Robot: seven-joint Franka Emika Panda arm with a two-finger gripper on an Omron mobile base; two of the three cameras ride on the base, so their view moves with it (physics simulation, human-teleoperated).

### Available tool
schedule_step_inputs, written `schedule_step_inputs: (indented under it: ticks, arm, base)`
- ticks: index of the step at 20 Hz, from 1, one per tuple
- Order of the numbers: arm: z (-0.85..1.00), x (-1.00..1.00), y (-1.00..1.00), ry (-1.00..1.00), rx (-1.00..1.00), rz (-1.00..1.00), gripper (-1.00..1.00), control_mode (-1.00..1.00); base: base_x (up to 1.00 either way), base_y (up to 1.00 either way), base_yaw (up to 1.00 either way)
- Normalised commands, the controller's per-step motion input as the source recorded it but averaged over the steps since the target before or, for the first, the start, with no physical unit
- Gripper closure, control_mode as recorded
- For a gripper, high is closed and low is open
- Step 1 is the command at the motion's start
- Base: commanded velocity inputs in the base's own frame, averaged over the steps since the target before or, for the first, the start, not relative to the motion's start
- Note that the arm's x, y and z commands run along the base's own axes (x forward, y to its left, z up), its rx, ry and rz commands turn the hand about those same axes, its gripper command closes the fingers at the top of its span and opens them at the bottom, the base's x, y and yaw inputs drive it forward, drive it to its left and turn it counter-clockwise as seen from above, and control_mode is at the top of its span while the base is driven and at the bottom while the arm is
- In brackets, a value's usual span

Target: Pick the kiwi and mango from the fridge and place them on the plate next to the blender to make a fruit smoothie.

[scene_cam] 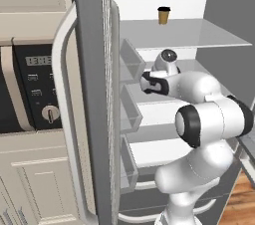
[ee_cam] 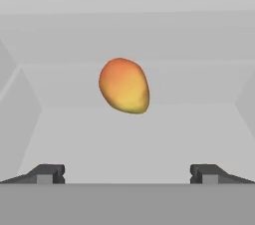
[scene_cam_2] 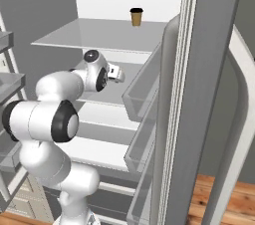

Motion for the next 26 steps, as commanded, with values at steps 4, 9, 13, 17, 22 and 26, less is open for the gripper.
schedule_step_inputs:
  ticks: [4, 9, 13, 17, 22, 26]
  arm:
    - [-0.15, 0.36, 0.00, 0.00, 0.00, 0.01, -1.00, -1.00]
    - [-0.11, 0.40, 0.00, 0.00, 0.00, 0.01, -1.00, -1.00]
    - [0.00, 0.37, 0.00, 0.00, 0.00, 0.00, -1.00, -1.00]
    - [-0.03, 0.37, 0.00, 0.00, 0.00, 0.00, -1.00, -1.00]
    - [-0.16, 0.36, 0.00, 0.00, 0.00, 0.01, -1.00, -1.00]
    - [-0.29, 0.25, 0.00, 0.00, 0.00, 0.02, -1.00, -1.00]
  base:
    - [0.00, 0.00, 0.00]
    - [0.00, 0.00, 0.00]
    - [0.00, 0.00, 0.00]
    - [0.00, 0.00, 0.00]
    - [0.00, 0.00, 0.00]
    - [0.00, 0.00, 0.00]
